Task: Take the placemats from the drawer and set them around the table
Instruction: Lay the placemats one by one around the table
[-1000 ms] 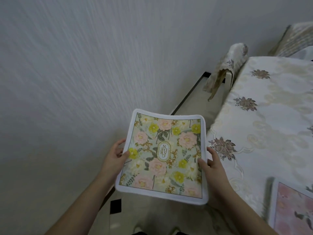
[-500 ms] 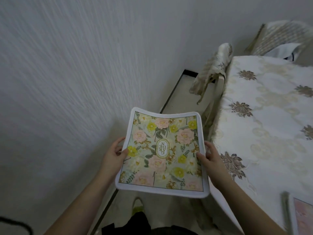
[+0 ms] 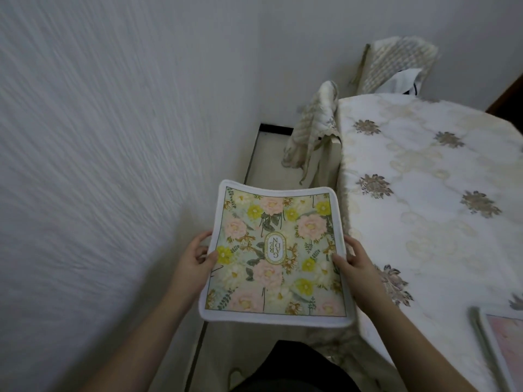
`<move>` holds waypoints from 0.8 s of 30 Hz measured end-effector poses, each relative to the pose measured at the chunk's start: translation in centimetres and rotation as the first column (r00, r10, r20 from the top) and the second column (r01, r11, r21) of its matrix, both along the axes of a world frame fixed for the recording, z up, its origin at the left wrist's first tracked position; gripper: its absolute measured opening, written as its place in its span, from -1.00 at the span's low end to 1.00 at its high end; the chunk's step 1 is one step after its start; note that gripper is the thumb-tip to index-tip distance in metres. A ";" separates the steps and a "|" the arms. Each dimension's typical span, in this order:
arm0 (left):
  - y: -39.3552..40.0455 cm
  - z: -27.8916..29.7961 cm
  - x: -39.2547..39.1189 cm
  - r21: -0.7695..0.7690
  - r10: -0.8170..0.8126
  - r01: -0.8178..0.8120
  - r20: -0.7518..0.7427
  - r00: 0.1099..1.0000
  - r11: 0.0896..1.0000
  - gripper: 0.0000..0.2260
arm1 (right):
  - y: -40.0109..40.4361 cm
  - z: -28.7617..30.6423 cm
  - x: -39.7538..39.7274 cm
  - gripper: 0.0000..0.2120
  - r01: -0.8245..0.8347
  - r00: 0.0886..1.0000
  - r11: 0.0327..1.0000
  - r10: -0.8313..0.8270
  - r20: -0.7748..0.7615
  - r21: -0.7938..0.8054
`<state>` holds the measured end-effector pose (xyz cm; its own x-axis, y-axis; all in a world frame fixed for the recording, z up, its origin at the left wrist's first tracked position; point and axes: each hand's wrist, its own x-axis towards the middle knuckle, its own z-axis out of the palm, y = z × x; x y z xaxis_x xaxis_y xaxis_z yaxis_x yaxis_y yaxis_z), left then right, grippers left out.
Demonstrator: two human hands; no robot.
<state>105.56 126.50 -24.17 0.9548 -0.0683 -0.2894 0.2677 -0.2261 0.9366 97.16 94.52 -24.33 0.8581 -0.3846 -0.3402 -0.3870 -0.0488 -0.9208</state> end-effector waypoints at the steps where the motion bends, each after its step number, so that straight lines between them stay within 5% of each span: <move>1: -0.5 -0.1 0.8 0.010 -0.015 0.015 0.002 1.000 1.000 -0.65 | -0.3 -0.2 0.2 -0.63 0.021 1.000 1.000 -0.021 -0.009 0.001; 24: -25.1 -1.5 18.8 0.092 -0.431 0.446 -0.146 0.890 0.890 -0.65 | -14.7 -4.5 3.9 -0.61 0.494 0.868 0.869 -0.493 -0.062 0.014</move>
